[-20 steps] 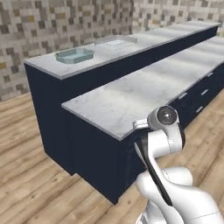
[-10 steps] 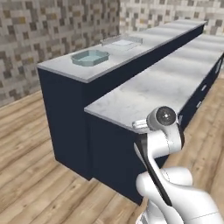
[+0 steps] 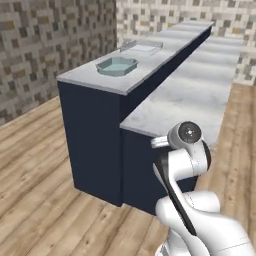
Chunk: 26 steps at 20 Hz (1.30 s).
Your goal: Place the cold items (mushroom and broccoli) from the fridge in one tupperware on the dining counter. Place the warm items (kebab skewer and hot dog) in the stove area in another tupperware.
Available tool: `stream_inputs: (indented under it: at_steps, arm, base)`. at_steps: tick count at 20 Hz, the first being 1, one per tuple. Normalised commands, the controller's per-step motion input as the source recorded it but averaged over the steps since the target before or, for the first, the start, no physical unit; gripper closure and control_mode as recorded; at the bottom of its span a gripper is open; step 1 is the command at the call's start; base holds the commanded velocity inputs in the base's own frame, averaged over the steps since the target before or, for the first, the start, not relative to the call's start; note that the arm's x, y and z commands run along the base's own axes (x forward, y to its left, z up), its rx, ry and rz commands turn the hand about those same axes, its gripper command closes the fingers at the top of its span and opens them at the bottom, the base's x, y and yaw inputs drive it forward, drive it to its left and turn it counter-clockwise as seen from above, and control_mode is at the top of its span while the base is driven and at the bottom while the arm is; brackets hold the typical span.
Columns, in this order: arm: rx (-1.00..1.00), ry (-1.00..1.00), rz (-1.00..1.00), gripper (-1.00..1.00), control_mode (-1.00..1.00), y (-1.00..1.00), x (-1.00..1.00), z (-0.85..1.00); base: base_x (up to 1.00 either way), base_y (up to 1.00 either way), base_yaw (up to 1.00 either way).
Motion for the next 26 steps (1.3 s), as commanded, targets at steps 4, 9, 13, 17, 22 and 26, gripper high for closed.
stream_inputs:
  at_steps: [4,9,13,17,22,26]
  arm:
    - [0.00,0.00,0.00,1.00,1.00,0.00,0.00,0.00]
    - [0.00,0.00,0.00,1.00,1.00,0.00,0.00,0.00]
    - [0.00,0.00,0.00,1.00,1.00,0.00,0.00,0.00]
    - [0.00,0.00,0.00,1.00,1.00,0.00,0.00,0.00]
    - [0.00,0.00,0.00,1.00,1.00,0.00,0.00,0.00]
    - [0.00,0.00,0.00,1.00,1.00,0.00,0.00,0.00]
  base:
    - [0.42,1.00,-0.33]
    - [0.11,0.97,-0.60]
    - [-0.01,0.94,-0.62]
    - [-0.18,1.00,-0.47]
    - [-0.38,1.00,-0.46]
    - [-0.54,1.00,-0.45]
